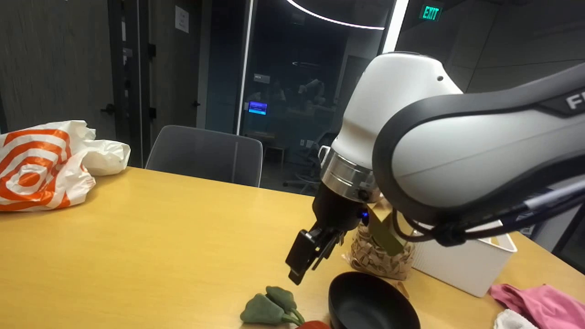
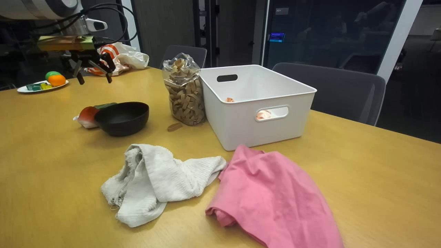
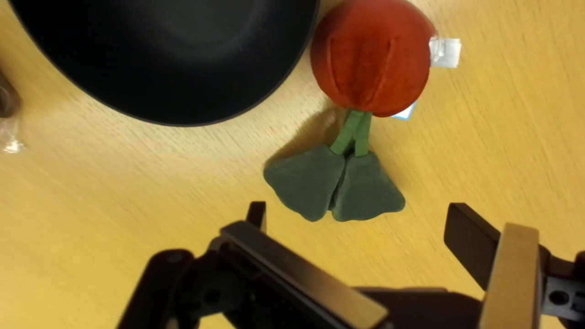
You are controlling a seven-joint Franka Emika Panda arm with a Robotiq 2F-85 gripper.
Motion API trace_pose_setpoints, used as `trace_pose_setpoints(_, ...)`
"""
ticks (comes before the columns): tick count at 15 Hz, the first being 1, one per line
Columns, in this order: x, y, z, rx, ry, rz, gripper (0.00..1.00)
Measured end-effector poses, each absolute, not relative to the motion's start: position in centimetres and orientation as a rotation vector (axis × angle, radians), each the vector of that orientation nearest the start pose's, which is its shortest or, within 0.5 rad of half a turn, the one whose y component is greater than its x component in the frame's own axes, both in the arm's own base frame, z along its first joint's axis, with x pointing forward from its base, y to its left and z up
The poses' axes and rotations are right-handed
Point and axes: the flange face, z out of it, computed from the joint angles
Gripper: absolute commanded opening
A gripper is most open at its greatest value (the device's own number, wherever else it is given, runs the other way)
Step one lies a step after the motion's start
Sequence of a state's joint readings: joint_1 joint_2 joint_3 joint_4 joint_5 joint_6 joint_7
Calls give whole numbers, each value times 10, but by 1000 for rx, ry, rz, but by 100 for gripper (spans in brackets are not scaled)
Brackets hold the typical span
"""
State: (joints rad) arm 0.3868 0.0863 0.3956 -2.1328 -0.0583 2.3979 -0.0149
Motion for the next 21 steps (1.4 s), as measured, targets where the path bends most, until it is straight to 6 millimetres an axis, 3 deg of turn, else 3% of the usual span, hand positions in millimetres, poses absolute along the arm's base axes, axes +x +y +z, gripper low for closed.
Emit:
trace_pose_setpoints(5, 446, 349, 434, -2956, -984, -329, 100)
trace_pose_setpoints(7, 451, 333, 451, -2987, -945, -329, 100)
trace_pose_setpoints(14, 452, 335, 432, -3009, -902, -284, 100)
trace_pose_setpoints(21, 497, 302, 453, -3116, -544, -414, 100)
